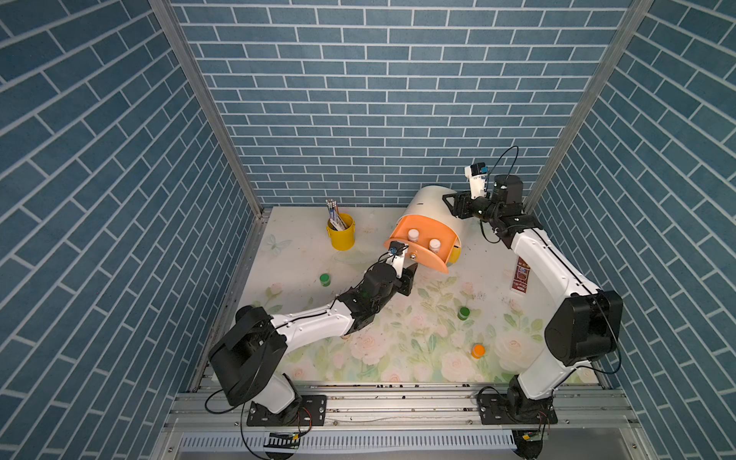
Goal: Put the paint cans in the drawer according to color
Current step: Close the drawer in the storage box.
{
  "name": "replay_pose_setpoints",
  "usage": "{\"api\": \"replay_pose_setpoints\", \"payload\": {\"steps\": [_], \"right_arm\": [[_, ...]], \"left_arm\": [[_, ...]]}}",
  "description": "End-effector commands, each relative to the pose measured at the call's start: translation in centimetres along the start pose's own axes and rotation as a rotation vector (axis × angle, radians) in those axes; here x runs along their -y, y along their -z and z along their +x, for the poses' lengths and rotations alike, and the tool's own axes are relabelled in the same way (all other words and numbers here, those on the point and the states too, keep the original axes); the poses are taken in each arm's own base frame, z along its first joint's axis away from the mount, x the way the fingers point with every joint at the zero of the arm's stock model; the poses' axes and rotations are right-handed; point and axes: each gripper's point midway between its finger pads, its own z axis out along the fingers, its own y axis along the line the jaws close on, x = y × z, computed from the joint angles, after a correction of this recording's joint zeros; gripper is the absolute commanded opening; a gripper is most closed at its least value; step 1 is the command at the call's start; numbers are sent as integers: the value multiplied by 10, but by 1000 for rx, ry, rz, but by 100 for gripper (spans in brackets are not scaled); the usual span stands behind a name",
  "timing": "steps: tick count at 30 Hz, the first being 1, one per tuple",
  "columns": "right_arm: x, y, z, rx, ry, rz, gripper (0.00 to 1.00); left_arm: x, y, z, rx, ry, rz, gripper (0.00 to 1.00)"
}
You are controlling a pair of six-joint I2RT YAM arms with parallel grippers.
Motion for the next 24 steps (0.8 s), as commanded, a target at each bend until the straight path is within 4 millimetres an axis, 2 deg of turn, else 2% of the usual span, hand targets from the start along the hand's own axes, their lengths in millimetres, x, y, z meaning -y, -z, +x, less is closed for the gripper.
{"api": "replay_pose_setpoints", "payload": {"steps": [1,14,24], "right_arm": [[2,-7,7,-10,35,-14,62],[9,-20,16,-56,29,-12,62],[12,-24,22,-72,28,-4,62]], "left_arm": [[5,-6,-9,19,-1,5,47],[5,-19,-11,13,1,-14,40],[3,-25,-14,17,18,-27,25]]}}
